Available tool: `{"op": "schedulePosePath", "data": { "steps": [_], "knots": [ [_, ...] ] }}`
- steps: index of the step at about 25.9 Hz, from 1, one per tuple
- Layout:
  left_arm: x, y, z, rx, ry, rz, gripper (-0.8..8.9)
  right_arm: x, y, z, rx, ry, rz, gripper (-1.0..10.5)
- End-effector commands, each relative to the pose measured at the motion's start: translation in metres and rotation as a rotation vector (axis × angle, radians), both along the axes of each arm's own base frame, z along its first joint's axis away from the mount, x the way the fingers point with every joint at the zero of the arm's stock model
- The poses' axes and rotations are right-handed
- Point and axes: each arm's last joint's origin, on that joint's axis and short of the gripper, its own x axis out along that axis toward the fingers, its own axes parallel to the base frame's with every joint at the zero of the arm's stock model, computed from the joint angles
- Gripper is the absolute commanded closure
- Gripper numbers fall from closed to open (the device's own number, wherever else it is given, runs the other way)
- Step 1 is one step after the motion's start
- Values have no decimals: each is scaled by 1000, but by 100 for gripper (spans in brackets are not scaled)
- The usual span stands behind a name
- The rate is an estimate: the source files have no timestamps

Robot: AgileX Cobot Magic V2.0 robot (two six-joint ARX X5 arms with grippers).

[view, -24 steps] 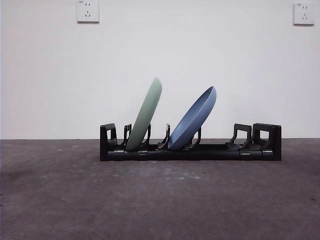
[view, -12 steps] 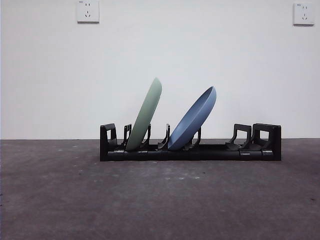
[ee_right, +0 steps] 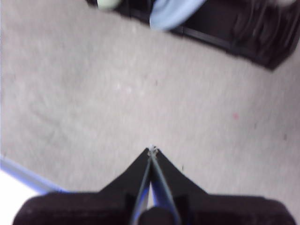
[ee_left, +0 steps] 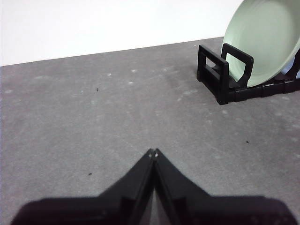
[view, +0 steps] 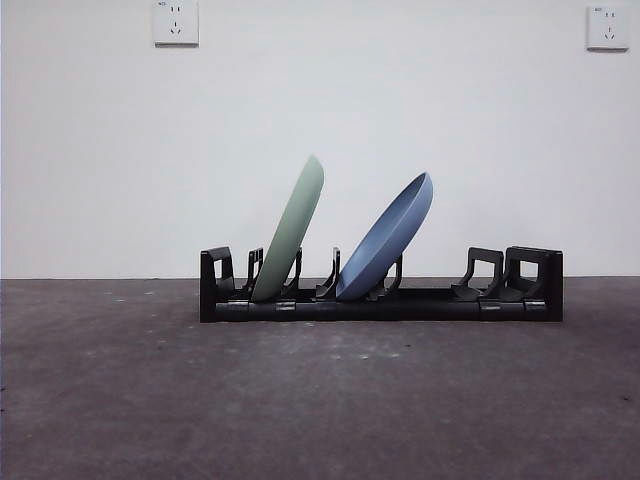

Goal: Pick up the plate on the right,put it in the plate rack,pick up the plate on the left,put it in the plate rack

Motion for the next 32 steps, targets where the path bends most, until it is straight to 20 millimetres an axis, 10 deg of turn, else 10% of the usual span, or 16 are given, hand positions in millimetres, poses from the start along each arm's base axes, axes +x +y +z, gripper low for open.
{"op": "schedulePosePath", "data": {
  "steps": [1, 9, 16, 21, 32],
  "knots": [
    [1, 0, -3, -13, 1, 3, 817, 4, 2, 1, 20, -32, -5, 942],
    [1, 0, -3, -13, 3, 3, 817, 3, -10, 19, 7, -240, -57, 942],
    [1, 0, -3, -13, 4, 3, 817, -59, -68, 60, 113, -691, -271, 942],
    [1, 0, -3, -13, 4, 3, 817, -90, -89, 11, 87, -950, -408, 942],
    [1, 0, -3, -13, 4, 3, 817, -88, -92, -134, 81, -961, -443, 942]
  ]
}}
